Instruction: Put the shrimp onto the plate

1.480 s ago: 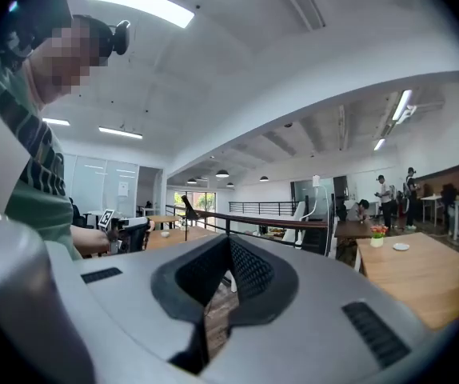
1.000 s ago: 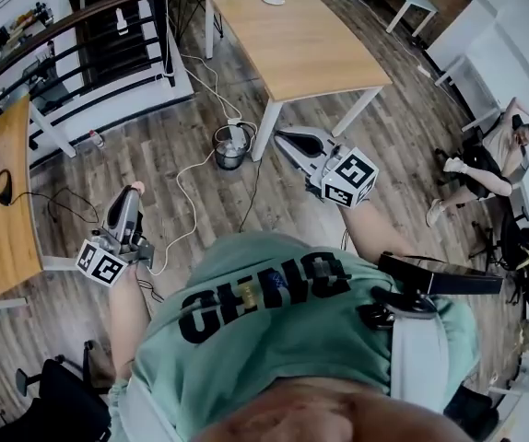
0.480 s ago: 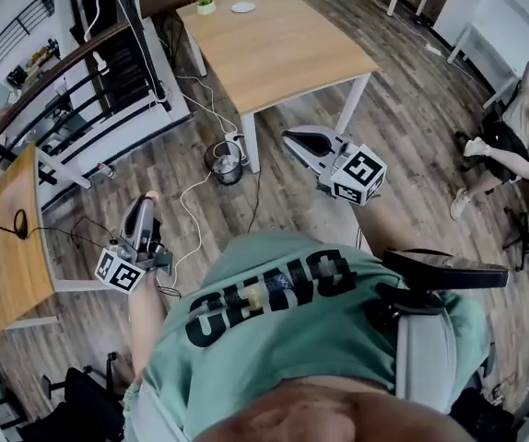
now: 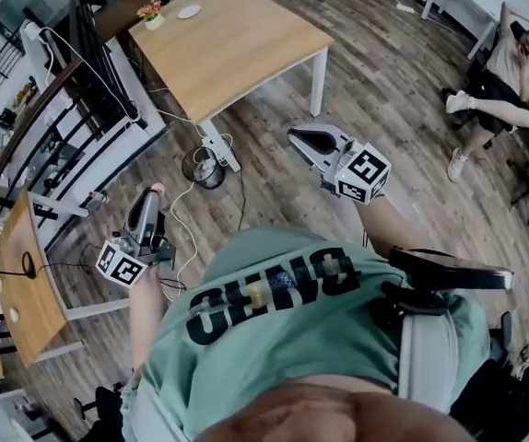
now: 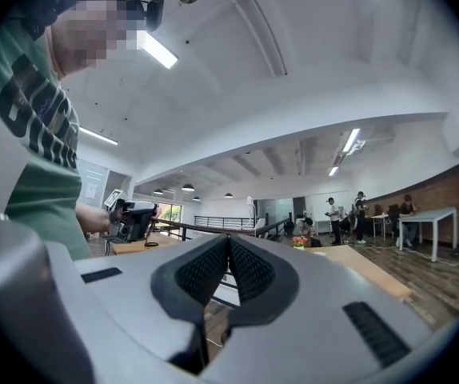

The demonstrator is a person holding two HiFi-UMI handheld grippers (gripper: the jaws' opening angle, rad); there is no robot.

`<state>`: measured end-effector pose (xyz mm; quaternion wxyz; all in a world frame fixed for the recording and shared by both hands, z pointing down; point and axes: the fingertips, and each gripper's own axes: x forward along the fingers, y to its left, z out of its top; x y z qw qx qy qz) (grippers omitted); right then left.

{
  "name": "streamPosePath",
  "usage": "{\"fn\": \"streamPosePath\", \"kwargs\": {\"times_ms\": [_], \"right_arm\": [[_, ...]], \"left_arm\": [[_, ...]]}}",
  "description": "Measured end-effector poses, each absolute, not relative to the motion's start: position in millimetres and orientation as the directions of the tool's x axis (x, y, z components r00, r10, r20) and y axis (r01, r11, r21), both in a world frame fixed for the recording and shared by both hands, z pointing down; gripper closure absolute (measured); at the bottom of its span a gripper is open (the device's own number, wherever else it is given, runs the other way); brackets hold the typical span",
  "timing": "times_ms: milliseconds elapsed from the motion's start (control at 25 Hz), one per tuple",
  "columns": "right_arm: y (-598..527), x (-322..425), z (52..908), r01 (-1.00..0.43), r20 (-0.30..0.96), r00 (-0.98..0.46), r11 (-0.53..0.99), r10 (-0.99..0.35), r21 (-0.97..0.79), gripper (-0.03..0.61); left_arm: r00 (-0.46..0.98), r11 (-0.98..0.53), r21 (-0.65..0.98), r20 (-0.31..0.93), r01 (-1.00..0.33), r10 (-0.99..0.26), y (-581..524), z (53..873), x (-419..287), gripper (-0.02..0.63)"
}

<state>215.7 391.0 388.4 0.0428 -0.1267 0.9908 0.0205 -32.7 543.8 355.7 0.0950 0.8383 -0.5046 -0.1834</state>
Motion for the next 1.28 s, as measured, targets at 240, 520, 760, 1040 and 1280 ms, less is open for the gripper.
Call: {"fn": "streamPosePath", "kwargs": {"times_ms": [240, 520, 760, 1040, 1280], "right_arm": [[382, 282, 410, -0.378, -0.083, -0.922, 0.925, -0.379, -0.022, 0.571], [367, 329, 424, -0.509, -0.024, -0.86, 0.86, -0.51, -0.041, 0.571], [333, 339, 405, -0.6, 0.0, -0.8, 0.8, -0.6, -0.006, 0.571], [290, 289, 380, -0.652, 0.014, -0.757, 0.757, -0.653, 0.046, 0.571], [237, 222, 361, -0.641, 0.024, -0.765, 0.765, -0.643, 0.069, 0.571]], "left_arm": [[0.546, -0.573, 0.36, -0.186, -0.736, -0.817, 500, 369, 17, 0.566], [0.649, -0.669, 0.405, -0.209, -0.623, -0.731, 434, 381, 44, 0.566], [0.72, -0.741, 0.417, -0.247, -0.526, -0.649, 369, 378, 46, 0.566], [0.746, -0.801, 0.374, -0.319, -0.468, -0.585, 299, 360, -14, 0.566], [0.728, -0.797, 0.39, -0.346, -0.462, -0.592, 247, 363, -82, 0.566]]}}
